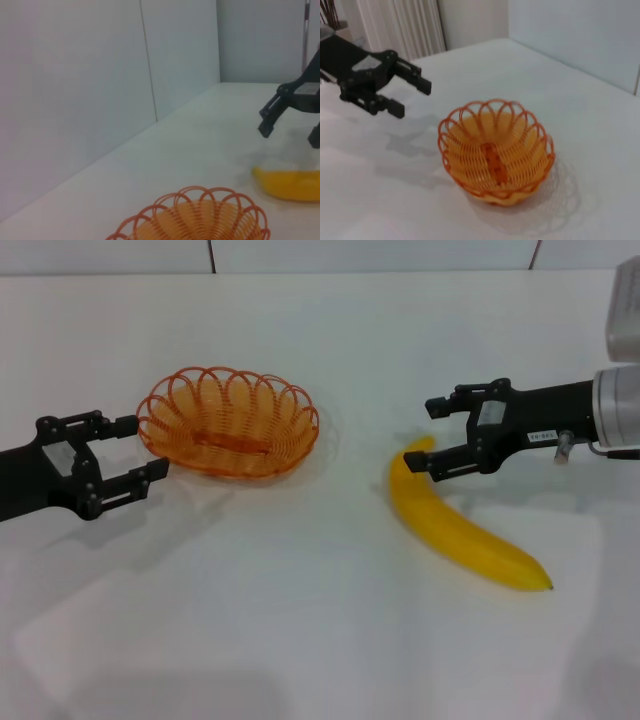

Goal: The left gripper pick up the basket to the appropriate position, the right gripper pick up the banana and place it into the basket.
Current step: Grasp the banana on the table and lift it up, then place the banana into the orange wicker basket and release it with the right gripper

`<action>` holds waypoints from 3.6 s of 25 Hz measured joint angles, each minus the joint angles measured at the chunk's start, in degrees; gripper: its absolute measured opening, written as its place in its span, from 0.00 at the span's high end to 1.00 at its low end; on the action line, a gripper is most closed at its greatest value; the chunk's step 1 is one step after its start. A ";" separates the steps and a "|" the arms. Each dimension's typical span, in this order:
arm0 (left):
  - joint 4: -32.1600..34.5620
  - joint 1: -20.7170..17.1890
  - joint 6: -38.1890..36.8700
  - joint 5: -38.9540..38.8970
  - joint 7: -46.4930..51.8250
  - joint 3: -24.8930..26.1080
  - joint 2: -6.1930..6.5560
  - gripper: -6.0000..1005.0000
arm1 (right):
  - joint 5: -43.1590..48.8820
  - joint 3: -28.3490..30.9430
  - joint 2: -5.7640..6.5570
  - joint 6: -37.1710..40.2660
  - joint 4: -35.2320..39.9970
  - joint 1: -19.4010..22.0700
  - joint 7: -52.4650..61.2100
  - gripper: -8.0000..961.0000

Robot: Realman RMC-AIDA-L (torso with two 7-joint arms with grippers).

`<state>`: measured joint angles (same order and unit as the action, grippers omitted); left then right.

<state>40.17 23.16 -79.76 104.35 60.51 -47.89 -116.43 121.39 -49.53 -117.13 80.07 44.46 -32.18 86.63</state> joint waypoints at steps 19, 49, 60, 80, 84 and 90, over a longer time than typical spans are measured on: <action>-1.59 0.76 1.40 0.01 -0.46 -0.36 -0.06 0.37 | 10.51 -33.70 -0.08 -0.47 35.98 13.53 38.54 0.10; -1.77 1.27 1.45 0.17 -0.48 -0.53 -0.01 0.37 | 15.54 -35.89 0.15 -5.74 24.81 8.14 40.92 0.16; -1.77 1.05 1.46 0.16 -0.49 -0.54 -0.02 0.37 | 16.11 -35.14 0.15 -5.78 26.34 8.20 40.96 0.44; -1.95 1.31 1.45 0.25 -0.46 -0.53 -0.04 0.37 | 9.81 -45.61 -0.09 -18.47 31.31 -2.40 39.17 0.47; -2.43 1.84 1.39 0.39 -0.48 -0.68 -0.09 0.37 | 8.33 -50.75 -0.18 -25.39 24.93 -8.05 39.61 0.47; -2.89 2.24 1.45 0.06 -0.49 -2.05 -0.11 0.37 | 5.49 -55.45 -0.28 -34.40 17.68 -12.08 39.69 0.46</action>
<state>37.28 25.41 -78.32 104.41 60.03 -49.94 -116.54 126.87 -104.98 -117.41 45.66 62.13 -44.26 126.32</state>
